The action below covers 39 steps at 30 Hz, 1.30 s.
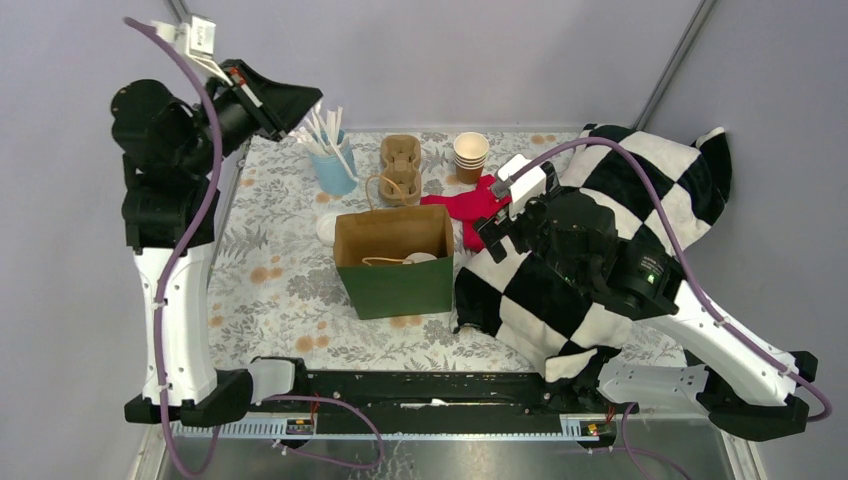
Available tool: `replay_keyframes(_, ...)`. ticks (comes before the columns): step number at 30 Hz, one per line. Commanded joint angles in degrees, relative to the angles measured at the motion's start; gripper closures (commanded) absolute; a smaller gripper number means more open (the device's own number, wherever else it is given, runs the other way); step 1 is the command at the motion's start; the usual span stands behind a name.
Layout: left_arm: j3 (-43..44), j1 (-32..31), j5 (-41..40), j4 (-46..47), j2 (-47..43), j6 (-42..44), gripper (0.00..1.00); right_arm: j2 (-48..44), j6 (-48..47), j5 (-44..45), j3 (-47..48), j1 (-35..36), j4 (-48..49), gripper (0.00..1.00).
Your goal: Pack the takeout coffee
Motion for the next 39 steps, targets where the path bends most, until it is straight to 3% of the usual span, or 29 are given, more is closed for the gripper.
replay_keyframes(1, -4.1, 0.0, 7.2, 1.2, -3.6, -2.3, 1.00, 0.4, 0.8, -1.2, 1.4, -0.3, 2.4, 0.00)
replay_keyframes(7, -2.4, 0.1, 4.8, -3.9, -5.5, 1.0, 1.00, 0.4, 2.5, -1.5, 1.2, -0.3, 2.1, 0.00)
replay_keyframes(18, -4.7, 0.1, 11.8, -9.1, -7.7, 3.0, 1.00, 1.0, 3.8, -3.2, 1.3, -0.3, 2.1, 0.00)
replay_keyframes(28, -17.7, -1.2, 10.7, -13.9, -11.8, 9.2, 1.00, 0.8, 5.6, -3.8, 1.6, -0.3, 1.9, 0.00)
replay_keyframes(33, -21.4, -7.2, 6.2, -18.4, -12.3, 11.4, 1.00, 1.3, 6.5, -4.8, 1.9, -0.3, 1.6, 0.00)
replay_keyframes(39, -27.2, -22.9, -7.5, -18.9, -11.3, 11.0, 1.00, 1.2, 7.0, -5.8, 1.7, -0.3, 1.2, 0.00)
